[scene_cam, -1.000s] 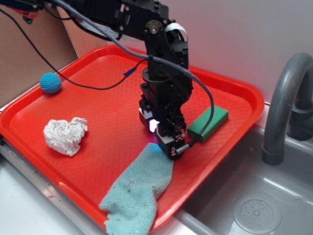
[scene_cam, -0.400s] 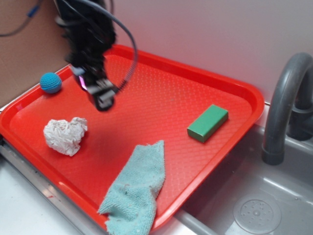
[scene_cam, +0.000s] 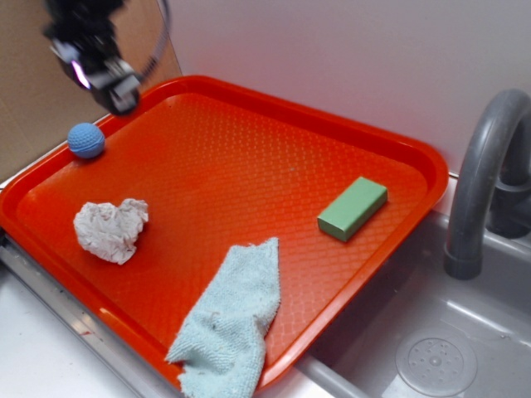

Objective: Grab the rock.

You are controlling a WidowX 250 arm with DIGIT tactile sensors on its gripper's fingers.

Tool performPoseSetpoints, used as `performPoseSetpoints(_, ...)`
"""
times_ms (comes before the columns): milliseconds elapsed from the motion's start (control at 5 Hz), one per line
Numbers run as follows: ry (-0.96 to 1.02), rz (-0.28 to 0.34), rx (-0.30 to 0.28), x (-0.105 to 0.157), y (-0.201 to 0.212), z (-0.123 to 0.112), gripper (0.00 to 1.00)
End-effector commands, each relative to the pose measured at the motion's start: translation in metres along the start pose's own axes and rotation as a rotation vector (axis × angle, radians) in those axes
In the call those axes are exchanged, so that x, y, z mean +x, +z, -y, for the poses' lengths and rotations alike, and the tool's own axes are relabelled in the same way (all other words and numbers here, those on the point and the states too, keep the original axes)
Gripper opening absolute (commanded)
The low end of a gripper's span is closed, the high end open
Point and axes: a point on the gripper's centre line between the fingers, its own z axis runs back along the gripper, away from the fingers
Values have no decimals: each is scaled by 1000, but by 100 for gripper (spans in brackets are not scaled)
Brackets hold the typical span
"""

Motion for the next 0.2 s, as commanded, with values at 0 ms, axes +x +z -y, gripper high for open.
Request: performPoseSetpoints(0,100,43,3,2,25,-6,0)
